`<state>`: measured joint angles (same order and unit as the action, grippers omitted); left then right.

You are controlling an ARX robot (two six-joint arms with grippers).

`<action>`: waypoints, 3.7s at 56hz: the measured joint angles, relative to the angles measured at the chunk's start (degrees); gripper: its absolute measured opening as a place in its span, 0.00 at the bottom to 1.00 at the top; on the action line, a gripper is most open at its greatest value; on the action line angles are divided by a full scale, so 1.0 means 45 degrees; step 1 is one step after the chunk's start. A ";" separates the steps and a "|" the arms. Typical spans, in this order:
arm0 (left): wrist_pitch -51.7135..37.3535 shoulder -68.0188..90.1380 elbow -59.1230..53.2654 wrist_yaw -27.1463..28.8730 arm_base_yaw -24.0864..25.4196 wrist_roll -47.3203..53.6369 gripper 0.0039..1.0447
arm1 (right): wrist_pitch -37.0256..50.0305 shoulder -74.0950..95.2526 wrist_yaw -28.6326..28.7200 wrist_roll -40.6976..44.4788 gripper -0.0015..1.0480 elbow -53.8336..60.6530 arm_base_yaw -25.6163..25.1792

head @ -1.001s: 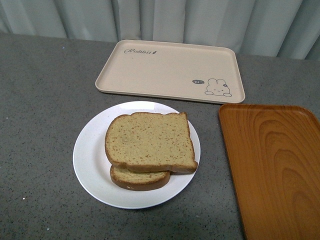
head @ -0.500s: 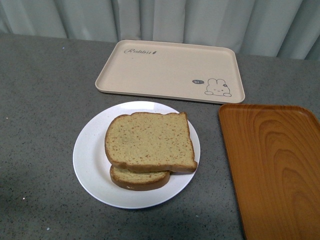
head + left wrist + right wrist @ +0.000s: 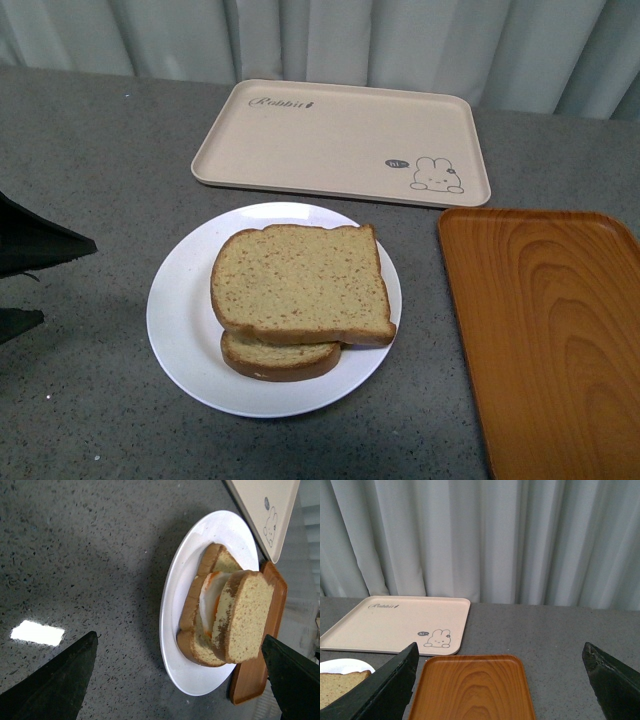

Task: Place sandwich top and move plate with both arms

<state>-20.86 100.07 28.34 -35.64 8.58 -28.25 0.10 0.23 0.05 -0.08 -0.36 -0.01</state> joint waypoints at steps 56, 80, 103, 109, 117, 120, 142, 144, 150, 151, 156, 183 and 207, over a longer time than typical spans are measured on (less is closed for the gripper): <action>-0.1579 0.4342 0.2011 -0.0996 -0.2273 -0.1530 0.94 | 0.0000 0.0000 0.0000 0.0000 0.91 0.0000 0.0000; -0.1821 0.4546 0.2069 -0.1044 -0.2380 -0.2244 0.94 | 0.0000 0.0000 0.0000 0.0000 0.91 0.0000 0.0000; -0.1773 0.4731 0.2069 -0.0996 -0.2380 -0.2458 0.65 | 0.0000 0.0005 0.0000 0.0000 0.91 0.0000 0.0000; -0.1719 0.4736 0.2069 -0.1001 -0.2370 -0.2453 0.64 | 0.0000 0.0005 0.0000 0.0000 0.91 0.0000 0.0000; -0.1695 0.4736 0.2069 -0.1035 -0.2361 -0.2463 0.50 | 0.0000 0.0005 0.0000 0.0000 0.91 0.0000 0.0000; -0.1695 0.4736 0.2069 -0.1044 -0.2361 -0.2463 0.42 | 0.0000 0.0005 0.0000 0.0000 0.91 0.0000 0.0000; -0.1710 0.4789 0.2186 -0.1399 -0.2351 -0.2521 0.04 | 0.0000 0.0000 0.0000 0.0000 0.91 0.0000 0.0000; -0.1724 0.4789 0.2186 -0.1423 -0.2346 -0.2545 0.04 | 0.0000 0.0000 0.0000 0.0000 0.91 0.0000 0.0000; -0.2074 0.4809 0.2152 -0.1622 -0.2263 -0.2788 0.04 | 0.0000 0.0000 0.0000 0.0000 0.91 0.0000 0.0000; -0.2195 0.4809 0.2127 -0.1695 -0.2239 -0.2909 0.04 | 0.0000 0.0000 0.0000 0.0000 0.91 0.0000 0.0000; -0.2997 0.4809 0.1962 -0.2035 -0.2108 -0.3507 0.04 | 0.0000 0.0000 0.0000 0.0000 0.91 0.0000 0.0000; -0.8592 0.4702 0.0957 -0.2977 -0.1438 -0.8471 0.04 | 0.0000 0.0000 0.0000 0.0000 0.91 0.0000 0.0000; -0.6703 0.5644 0.5037 0.0121 -0.3662 -0.9243 0.04 | 0.0000 0.0000 0.0000 0.0005 0.91 0.0000 0.0000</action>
<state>-51.03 125.47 51.00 -35.09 -7.90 -69.84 0.10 0.23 0.05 -0.05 -0.36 -0.01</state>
